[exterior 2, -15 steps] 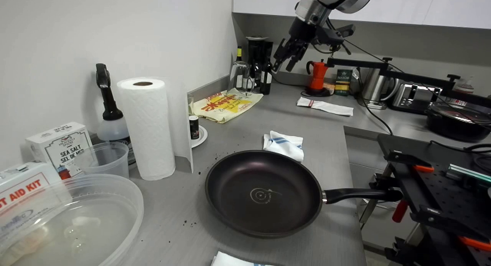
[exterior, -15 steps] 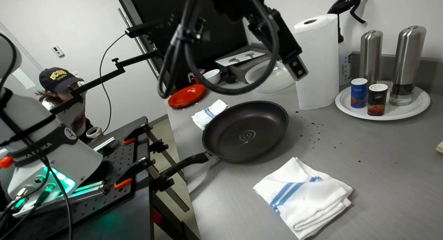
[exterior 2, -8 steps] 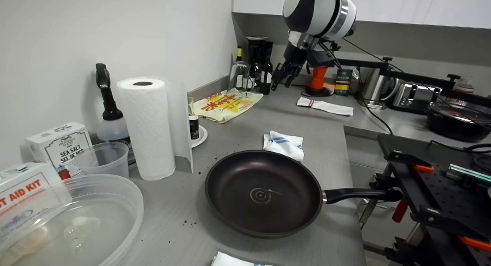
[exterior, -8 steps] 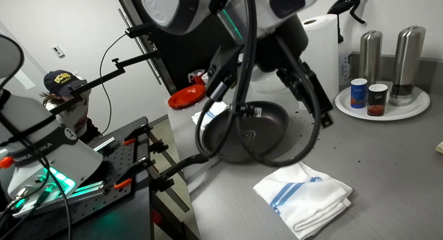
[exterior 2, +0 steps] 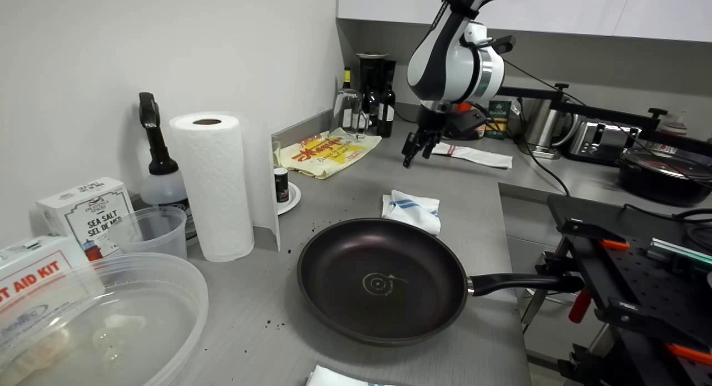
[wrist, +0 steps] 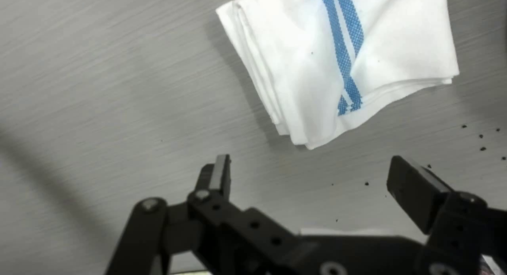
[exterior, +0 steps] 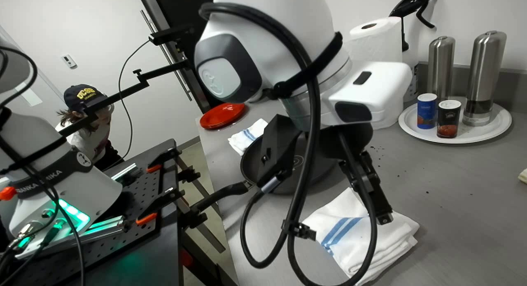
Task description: Wipe the pan with a towel
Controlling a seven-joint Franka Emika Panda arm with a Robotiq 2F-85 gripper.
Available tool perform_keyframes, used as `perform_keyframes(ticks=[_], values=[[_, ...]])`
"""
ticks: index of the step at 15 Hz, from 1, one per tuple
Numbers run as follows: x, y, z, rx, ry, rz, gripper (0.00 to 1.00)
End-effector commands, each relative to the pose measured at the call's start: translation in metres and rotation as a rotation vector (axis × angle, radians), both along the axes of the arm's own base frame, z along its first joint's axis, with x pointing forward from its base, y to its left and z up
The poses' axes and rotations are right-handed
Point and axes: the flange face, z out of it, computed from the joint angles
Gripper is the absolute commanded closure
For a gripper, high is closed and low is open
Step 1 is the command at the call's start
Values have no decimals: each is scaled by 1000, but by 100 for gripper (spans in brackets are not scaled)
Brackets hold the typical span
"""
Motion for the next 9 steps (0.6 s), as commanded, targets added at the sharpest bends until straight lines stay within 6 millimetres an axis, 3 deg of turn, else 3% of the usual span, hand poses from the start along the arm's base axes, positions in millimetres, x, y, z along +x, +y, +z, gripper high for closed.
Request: perform_keyframes(ticks=[1,9], values=[[9,6,-29,16,0,-57,0],[14,16,-68,79,45,-163,0]])
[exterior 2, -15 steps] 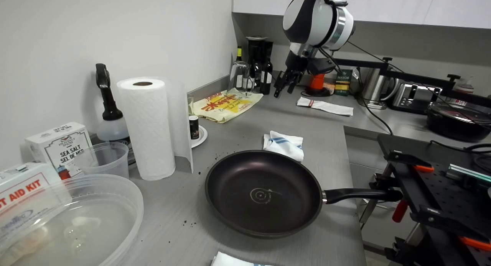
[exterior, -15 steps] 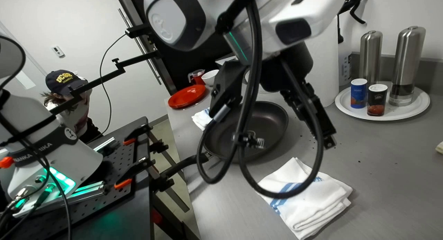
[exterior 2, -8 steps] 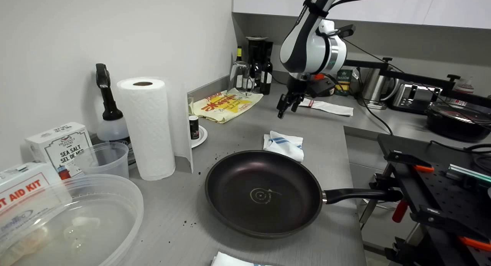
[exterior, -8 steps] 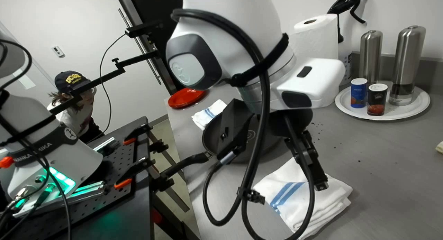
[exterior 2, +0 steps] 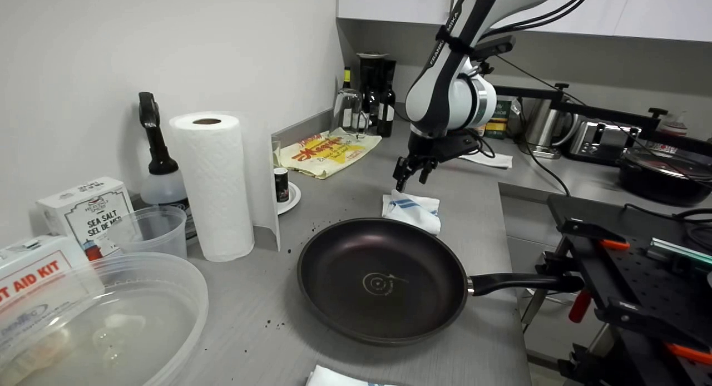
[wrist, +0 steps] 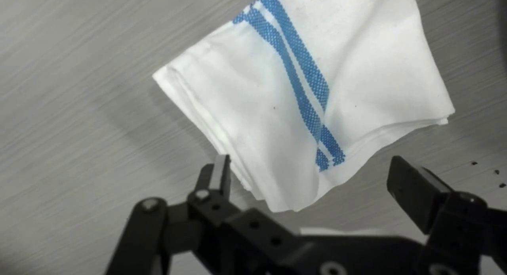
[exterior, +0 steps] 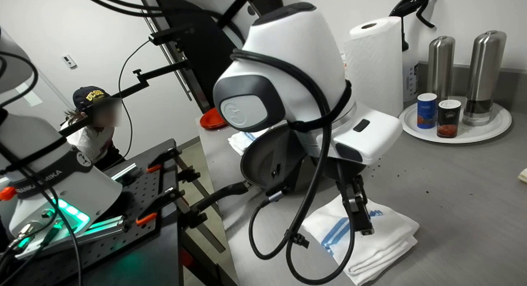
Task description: Wipe the pan with a towel
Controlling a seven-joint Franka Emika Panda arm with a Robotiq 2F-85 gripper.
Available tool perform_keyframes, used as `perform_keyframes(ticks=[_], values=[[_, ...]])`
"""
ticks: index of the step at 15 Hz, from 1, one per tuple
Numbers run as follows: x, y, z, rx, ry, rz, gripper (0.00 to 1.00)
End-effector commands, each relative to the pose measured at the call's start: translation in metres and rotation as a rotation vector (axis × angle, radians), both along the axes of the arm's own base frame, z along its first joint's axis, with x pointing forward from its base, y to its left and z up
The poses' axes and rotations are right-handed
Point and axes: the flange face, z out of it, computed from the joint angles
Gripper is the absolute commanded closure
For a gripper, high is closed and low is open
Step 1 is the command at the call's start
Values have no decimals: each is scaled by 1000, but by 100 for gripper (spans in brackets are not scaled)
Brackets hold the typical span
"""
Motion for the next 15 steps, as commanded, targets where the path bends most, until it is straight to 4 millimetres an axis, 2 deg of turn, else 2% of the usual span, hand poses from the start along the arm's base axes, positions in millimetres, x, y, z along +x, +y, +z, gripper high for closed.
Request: perform_keyframes(ticks=[1,15], values=[[3,-4,-13,5,8,-43,0],[-9,12,-48,71,41,-130,0]])
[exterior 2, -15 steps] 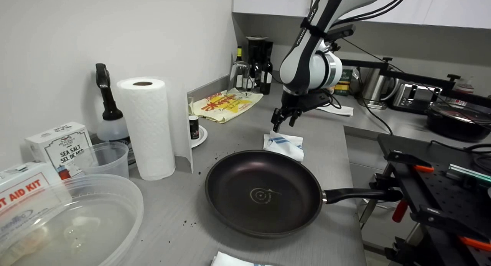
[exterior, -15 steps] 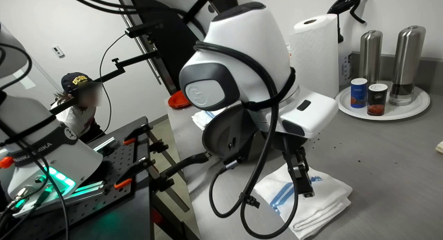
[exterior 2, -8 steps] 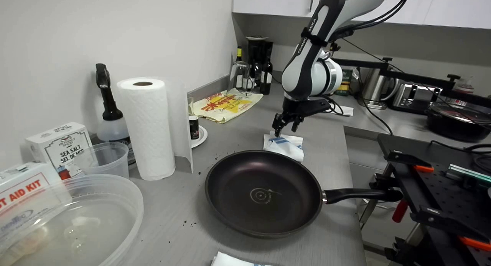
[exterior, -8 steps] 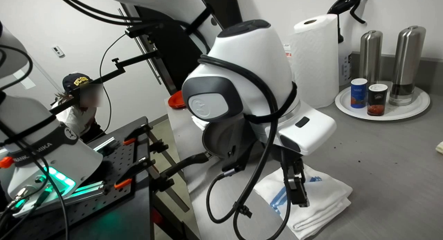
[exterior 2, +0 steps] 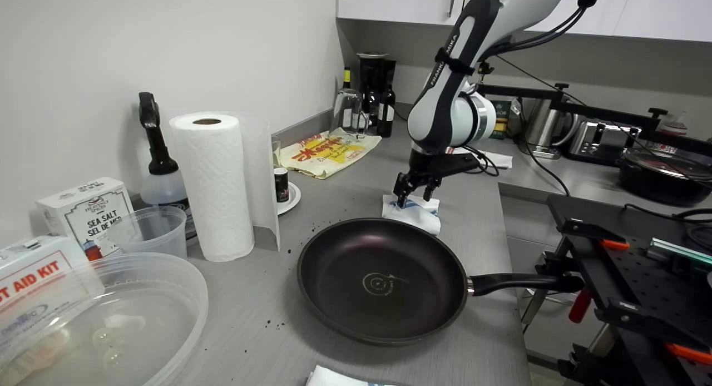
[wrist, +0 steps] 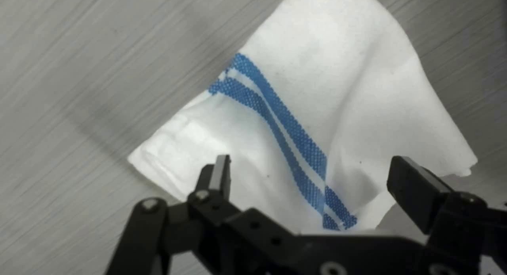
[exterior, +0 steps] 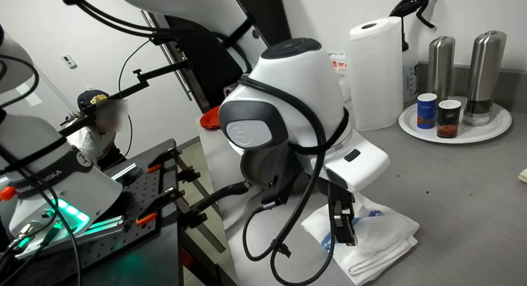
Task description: Wipe the pan with a towel
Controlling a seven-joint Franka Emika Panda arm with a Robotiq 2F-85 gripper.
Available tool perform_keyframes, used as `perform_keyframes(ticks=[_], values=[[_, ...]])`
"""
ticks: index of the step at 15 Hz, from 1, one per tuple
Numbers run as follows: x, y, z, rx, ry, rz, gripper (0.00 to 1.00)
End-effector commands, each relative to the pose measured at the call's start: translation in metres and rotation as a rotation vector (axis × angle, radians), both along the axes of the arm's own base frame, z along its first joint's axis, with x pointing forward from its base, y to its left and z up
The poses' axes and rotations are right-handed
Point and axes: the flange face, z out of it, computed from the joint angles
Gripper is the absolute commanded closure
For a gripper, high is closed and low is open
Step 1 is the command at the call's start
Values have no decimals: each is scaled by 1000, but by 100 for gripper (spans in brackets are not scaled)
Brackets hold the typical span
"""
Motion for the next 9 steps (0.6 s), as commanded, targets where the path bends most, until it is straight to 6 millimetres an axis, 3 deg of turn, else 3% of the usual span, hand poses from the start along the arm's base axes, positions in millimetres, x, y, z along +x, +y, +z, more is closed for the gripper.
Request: perform_keyframes(ticks=[1,3,4,5,7,9], values=[[-2,3,-13,18,11,-13,0],[-5,5,-18,24,18,-13,0],[-6,6,-20,28,22,-12,5],[-7,7,-22,31,24,-10,26],[-7,8,-22,35,27,-7,30],[-6,8,-21,35,25,-6,44]])
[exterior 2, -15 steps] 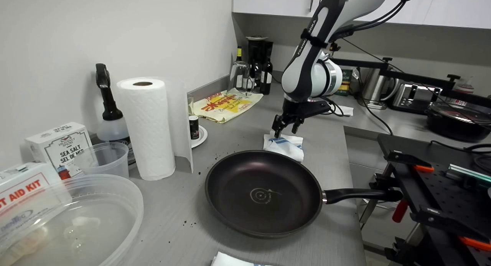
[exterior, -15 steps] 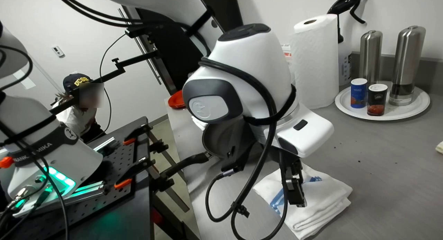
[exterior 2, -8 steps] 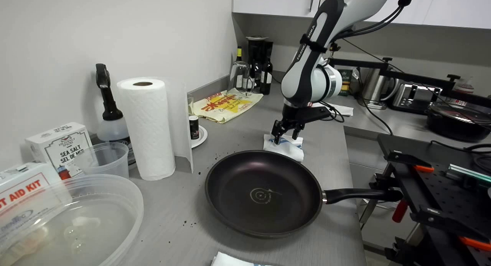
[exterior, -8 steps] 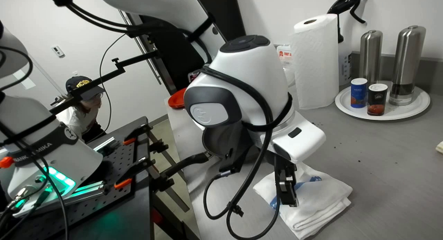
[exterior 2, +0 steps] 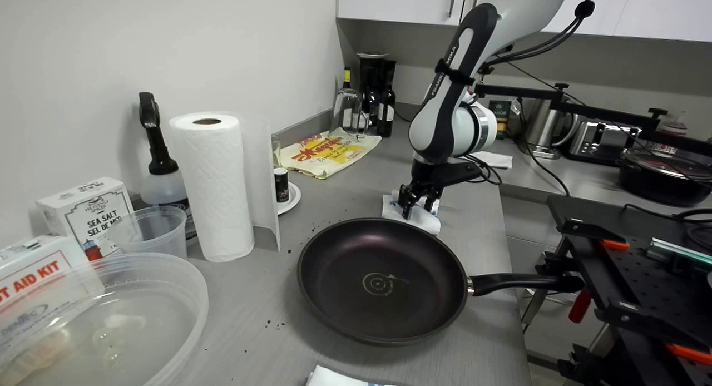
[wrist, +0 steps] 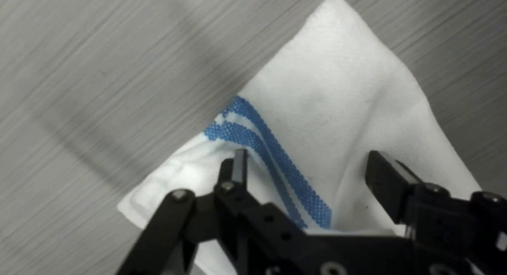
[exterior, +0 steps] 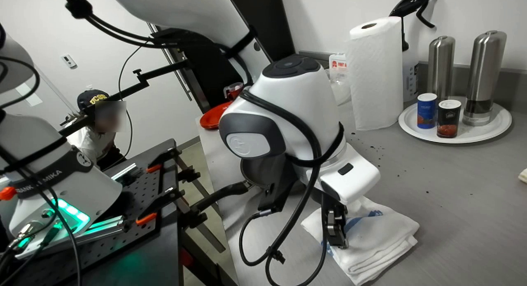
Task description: Wipe the pan with a towel
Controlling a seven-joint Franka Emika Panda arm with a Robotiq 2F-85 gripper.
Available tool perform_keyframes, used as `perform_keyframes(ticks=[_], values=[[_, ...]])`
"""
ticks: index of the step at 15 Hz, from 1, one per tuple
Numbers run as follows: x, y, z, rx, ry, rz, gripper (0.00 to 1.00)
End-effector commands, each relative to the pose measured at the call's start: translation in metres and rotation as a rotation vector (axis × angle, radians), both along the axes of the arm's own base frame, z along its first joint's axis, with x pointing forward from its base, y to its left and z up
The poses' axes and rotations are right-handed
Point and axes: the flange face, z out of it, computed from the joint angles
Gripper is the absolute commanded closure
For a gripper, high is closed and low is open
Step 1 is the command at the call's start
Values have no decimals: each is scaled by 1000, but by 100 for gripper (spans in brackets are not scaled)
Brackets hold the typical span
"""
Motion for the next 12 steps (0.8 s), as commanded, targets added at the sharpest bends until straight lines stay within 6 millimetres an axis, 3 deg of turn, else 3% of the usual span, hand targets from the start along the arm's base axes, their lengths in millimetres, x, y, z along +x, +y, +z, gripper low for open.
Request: perform_keyframes(ticks=[1,7,12], values=[[3,0,0,8,-1,-1,54],[4,-2,2,5,-7,-3,98],[7,-2,17,27,-20,-12,97]])
